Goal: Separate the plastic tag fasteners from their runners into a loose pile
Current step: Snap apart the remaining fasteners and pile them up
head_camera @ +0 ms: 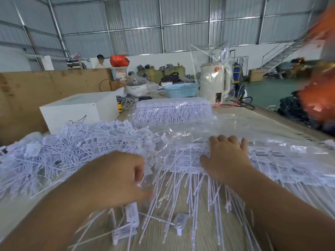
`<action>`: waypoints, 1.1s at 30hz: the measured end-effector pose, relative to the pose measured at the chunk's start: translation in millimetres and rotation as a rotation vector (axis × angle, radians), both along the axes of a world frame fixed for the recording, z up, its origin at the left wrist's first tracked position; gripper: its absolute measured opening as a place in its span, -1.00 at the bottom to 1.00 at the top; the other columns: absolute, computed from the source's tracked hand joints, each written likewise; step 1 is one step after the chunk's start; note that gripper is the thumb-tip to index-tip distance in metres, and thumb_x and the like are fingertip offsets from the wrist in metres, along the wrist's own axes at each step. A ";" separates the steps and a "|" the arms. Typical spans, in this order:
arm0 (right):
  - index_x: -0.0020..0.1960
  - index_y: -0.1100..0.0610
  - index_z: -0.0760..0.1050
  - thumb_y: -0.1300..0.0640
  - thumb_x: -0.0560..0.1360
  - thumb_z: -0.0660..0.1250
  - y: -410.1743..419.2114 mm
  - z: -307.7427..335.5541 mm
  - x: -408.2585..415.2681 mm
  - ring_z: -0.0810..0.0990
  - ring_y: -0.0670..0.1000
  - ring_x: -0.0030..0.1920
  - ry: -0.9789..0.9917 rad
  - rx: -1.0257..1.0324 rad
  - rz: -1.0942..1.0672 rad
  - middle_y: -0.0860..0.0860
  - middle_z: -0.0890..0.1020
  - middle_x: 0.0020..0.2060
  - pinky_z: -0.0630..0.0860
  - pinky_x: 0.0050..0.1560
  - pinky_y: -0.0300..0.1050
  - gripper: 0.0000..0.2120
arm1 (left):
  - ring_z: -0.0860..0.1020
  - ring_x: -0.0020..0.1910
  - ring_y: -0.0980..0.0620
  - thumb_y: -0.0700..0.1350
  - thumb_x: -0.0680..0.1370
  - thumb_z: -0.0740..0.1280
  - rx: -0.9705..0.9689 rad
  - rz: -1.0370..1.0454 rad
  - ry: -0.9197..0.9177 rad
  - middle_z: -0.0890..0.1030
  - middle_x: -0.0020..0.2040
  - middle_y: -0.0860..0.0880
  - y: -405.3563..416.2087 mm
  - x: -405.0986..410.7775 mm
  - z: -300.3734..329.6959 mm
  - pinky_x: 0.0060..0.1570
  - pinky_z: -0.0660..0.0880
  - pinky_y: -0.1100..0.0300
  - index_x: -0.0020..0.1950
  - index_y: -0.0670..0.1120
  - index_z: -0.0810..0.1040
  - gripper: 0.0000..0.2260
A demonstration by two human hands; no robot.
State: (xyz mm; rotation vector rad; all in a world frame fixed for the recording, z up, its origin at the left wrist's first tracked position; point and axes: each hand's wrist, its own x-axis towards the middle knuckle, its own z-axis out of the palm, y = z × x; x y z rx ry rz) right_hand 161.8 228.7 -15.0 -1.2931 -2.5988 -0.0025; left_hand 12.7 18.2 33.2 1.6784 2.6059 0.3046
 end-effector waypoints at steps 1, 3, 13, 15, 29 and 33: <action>0.42 0.09 0.24 -0.15 0.53 0.13 -1.5 2.5 0.0 0.23 0.21 0.42 0.022 0.041 0.014 0.07 0.39 0.34 -0.03 0.50 0.29 -0.46 | 0.51 -0.37 0.23 0.41 0.13 0.36 -0.124 0.046 0.002 0.58 -0.31 0.16 -1.1 -0.8 0.9 -0.34 0.43 0.20 -0.16 0.20 0.48 -0.57; 0.37 0.08 0.31 -0.14 0.50 0.17 -5.7 7.9 0.3 0.28 0.19 0.36 0.060 0.120 0.040 0.07 0.44 0.26 0.05 0.49 0.23 -0.49 | 0.53 -0.29 0.21 0.27 0.24 0.44 -0.225 0.093 0.038 0.58 -0.28 0.14 2.9 0.9 -5.2 -0.27 0.46 0.20 -0.20 0.13 0.49 -0.69; -0.11 0.24 0.43 0.13 0.42 0.38 -38.7 43.0 16.6 0.45 0.15 -0.40 0.581 0.489 0.405 0.08 0.48 -0.41 0.29 -0.34 -0.12 -0.80 | 0.51 -0.36 0.06 -0.03 0.56 0.21 0.166 0.170 0.225 0.52 -0.30 0.04 37.2 6.3 -29.6 -0.43 0.39 0.20 -0.14 0.02 0.36 -0.90; -0.13 0.26 0.43 0.14 0.40 0.37 -45.9 52.7 24.6 0.45 0.15 -0.44 0.683 0.562 0.443 0.10 0.48 -0.43 0.32 -0.43 -0.14 -0.80 | 0.53 -0.32 0.02 -0.04 0.58 0.20 0.221 0.157 0.204 0.51 -0.30 0.03 41.2 7.0 -32.8 -0.42 0.36 0.18 -0.14 0.02 0.35 -0.89; -0.11 0.24 0.59 0.14 0.38 0.42 -68.2 67.3 45.7 0.45 0.05 -0.43 0.786 0.542 0.619 -0.09 0.37 -0.39 0.49 -0.46 -0.03 -0.83 | 0.53 -0.33 0.07 0.00 0.66 0.12 0.844 0.025 -0.733 0.64 -0.29 -0.06 38.1 -2.2 -30.9 -0.31 0.46 0.28 -0.17 -0.15 0.61 -0.61; -0.09 0.09 0.57 -0.09 0.50 0.29 -64.0 67.6 42.5 0.48 0.03 -0.40 0.566 0.377 0.615 -0.12 0.43 -0.41 0.46 -0.44 -0.07 -0.75 | 0.47 -0.49 -0.07 -0.02 0.57 0.26 0.825 0.056 -1.127 0.56 -0.53 -0.08 48.5 4.6 -2.2 -0.49 0.40 0.18 -0.29 -0.24 0.52 -0.66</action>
